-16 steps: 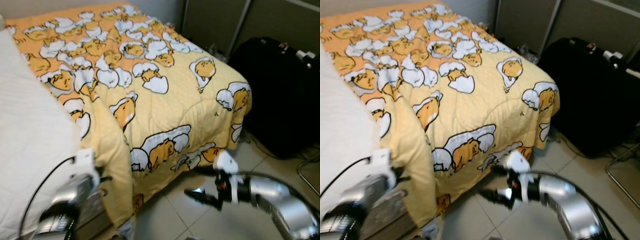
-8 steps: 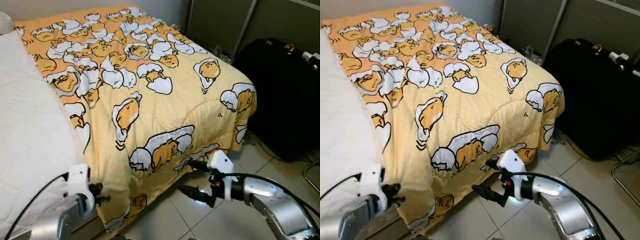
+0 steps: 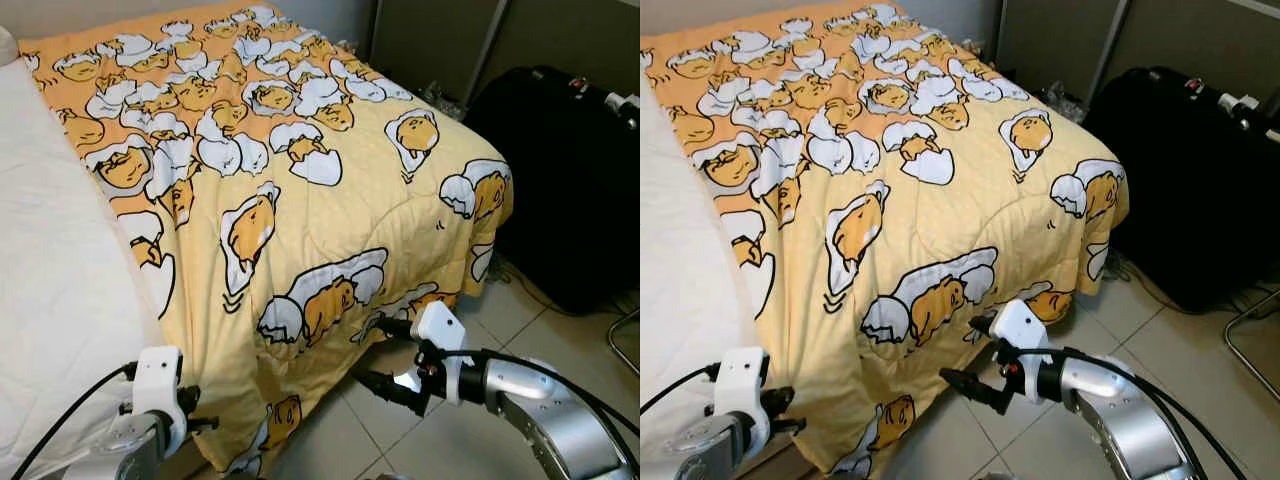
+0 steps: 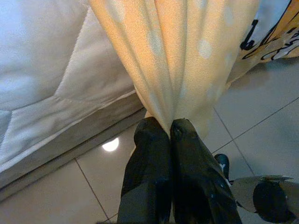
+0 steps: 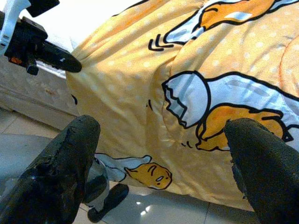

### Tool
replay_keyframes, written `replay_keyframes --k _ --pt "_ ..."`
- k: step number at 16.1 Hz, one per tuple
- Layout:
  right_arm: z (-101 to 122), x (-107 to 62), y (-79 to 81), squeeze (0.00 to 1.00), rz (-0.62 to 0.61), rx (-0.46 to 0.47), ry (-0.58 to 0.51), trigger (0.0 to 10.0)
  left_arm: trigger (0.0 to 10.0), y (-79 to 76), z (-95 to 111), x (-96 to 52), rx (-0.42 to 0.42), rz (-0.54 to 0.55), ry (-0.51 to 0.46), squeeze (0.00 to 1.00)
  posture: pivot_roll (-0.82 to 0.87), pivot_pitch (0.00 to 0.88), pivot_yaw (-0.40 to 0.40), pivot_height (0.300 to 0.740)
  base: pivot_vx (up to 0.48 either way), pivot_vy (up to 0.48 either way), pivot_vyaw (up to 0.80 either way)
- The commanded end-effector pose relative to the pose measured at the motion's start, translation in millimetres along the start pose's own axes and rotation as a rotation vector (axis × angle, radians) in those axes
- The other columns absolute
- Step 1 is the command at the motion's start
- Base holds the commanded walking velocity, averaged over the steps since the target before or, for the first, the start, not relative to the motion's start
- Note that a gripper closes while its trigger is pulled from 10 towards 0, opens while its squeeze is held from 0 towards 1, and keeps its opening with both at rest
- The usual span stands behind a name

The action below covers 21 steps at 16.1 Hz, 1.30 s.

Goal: Clean up the room

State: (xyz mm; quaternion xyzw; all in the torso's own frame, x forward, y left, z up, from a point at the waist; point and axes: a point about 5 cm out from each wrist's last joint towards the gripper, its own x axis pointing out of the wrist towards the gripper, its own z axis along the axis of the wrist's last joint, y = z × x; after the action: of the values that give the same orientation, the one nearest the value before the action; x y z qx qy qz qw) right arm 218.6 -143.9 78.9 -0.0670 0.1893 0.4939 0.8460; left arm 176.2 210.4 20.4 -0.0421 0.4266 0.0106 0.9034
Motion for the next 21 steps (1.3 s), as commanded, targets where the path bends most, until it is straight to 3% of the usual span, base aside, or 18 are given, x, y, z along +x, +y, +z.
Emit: replay_keyframes --k 1,2,4,7,8,9,11,12,13,16,18,21 --pt "-2 -2.5 2.3 0.00 0.003 0.001 0.012 10.0 0.0 -4.9 -21 0.4 0.016 -0.018 0.109 0.00 -0.10 0.078 0.008 0.740 0.000 0.000 0.00" --pt "-3 -3.4 1.9 0.00 -0.004 0.010 0.016 10.0 10.0 -8.2 -23 0.4 0.031 -0.036 0.114 0.00 -0.10 0.076 0.004 0.740 0.000 0.000 0.00" --pt "-3 -5.2 0.3 0.00 -0.024 0.036 0.014 10.0 10.0 -11.9 -20 -1.2 0.056 -0.045 0.086 1.00 -0.11 0.076 0.000 0.740 0.000 0.000 0.00" --pt "-5 -11.4 -2.7 0.00 -0.117 0.063 -0.008 10.0 10.0 -9.9 -12 -13.7 0.101 -0.010 0.059 1.00 -0.12 0.068 0.008 0.740 0.000 0.000 0.00" --pt "-8 -14.7 -4.8 0.00 -0.173 0.097 0.000 10.0 10.0 -10.4 -10 -19.6 0.121 -0.007 0.045 0.00 -0.12 0.064 0.010 0.740 0.000 0.000 0.00" --pt "-10 -17.7 -6.6 0.00 -0.222 0.117 -0.004 10.0 10.0 -12.4 -4 -24.8 0.162 -0.020 -0.007 0.00 -0.13 0.057 0.012 0.740 0.000 0.000 0.00" --pt "-9 -32.2 -14.3 0.00 -0.468 0.201 -0.102 10.0 10.0 -35.8 46 -46.6 0.257 -0.095 -0.404 0.00 -0.12 0.034 -0.006 0.740 0.000 0.000 -0.32" --pt "-10 -35.3 -16.2 0.00 -0.534 0.249 -0.138 10.0 10.0 -40.6 60 -52.1 0.269 -0.102 -0.492 0.00 -0.10 0.022 -0.013 0.740 0.000 0.000 -0.79" --pt "-11 -38.0 -16.0 0.00 -0.577 0.270 -0.159 10.0 10.0 -44.3 71 -56.5 0.336 -0.072 -0.564 0.00 -0.10 0.010 -0.015 0.740 0.000 0.000 -0.79" --pt "-13 -42.7 -16.6 0.00 -0.687 0.309 -0.191 10.0 10.0 -51.9 92 -60.0 0.311 -0.077 -0.671 0.00 -0.09 0.000 -0.022 0.740 0.000 0.000 -0.79" --pt "-10 -37.3 -19.1 0.00 -0.717 0.302 -0.210 10.0 10.0 -57.7 108 -64.5 0.290 -0.108 -0.778 0.00 -0.09 0.000 -0.028 0.740 0.000 0.000 -0.79" --pt "-9 -35.6 -22.6 0.00 -0.752 0.298 -0.220 10.0 10.0 -57.5 111 -62.6 0.329 -0.102 -0.785 0.00 -0.08 0.000 -0.032 0.740 0.000 0.000 -0.80"
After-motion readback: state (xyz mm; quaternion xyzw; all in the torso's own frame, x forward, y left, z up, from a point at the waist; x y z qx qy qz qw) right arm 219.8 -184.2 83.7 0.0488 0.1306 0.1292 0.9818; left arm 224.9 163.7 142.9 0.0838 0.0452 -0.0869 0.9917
